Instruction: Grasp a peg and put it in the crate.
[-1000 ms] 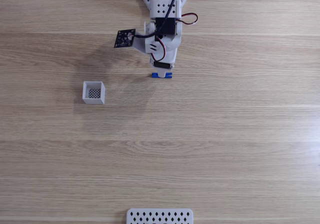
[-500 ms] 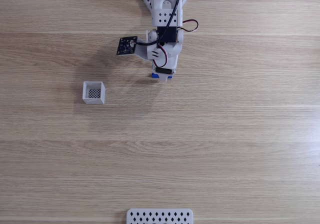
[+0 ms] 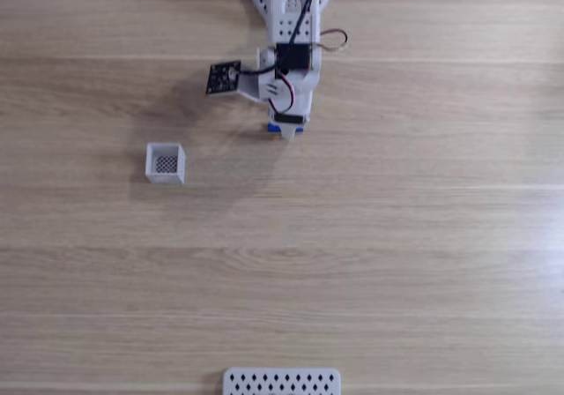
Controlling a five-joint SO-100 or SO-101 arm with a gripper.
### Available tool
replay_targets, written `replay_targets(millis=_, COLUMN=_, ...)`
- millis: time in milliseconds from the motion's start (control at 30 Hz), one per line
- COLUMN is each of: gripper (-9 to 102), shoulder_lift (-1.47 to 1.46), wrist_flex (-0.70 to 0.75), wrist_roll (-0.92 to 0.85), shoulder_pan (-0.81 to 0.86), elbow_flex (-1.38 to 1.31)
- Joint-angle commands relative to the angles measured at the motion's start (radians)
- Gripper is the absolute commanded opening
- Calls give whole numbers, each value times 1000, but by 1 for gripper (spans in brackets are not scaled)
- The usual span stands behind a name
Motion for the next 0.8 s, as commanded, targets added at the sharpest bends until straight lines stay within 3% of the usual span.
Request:
replay_targets(millis=0, gripper=7, shoulder_lift=2, wrist_flex=-25, wrist_roll=-52, shoulder_pan=0, elbow_flex=6)
replay_targets(millis=100, gripper=-4, shoulder_lift=35, wrist_flex=-21, wrist_roll=-115, shoulder_pan=6, elbow_flex=6)
replay_targets(millis=267, gripper=1, shoulder_lift=222, wrist_flex=43, wrist_roll=-322, shoulder_pan=12, elbow_flex=20)
replay_targets(millis=367, gripper=1, shoulder_lift=376, wrist_flex=58, wrist_roll=-568, shoulder_pan=38, elbow_flex=18)
replay_targets(millis=500, gripper=1, shoulder_lift=495, wrist_flex=31, wrist_roll=-1029, shoulder_pan=178, elbow_flex=26)
replay_targets(millis=667, gripper=1, shoulder_lift=480, wrist_flex=-216, wrist_roll=-1640, shoulder_pan=410, elbow_flex=31)
replay_targets(millis=767, gripper=2, shoulder_lift=440, wrist_flex=-489, wrist_roll=-1793, shoulder_pan=512, elbow_flex=52)
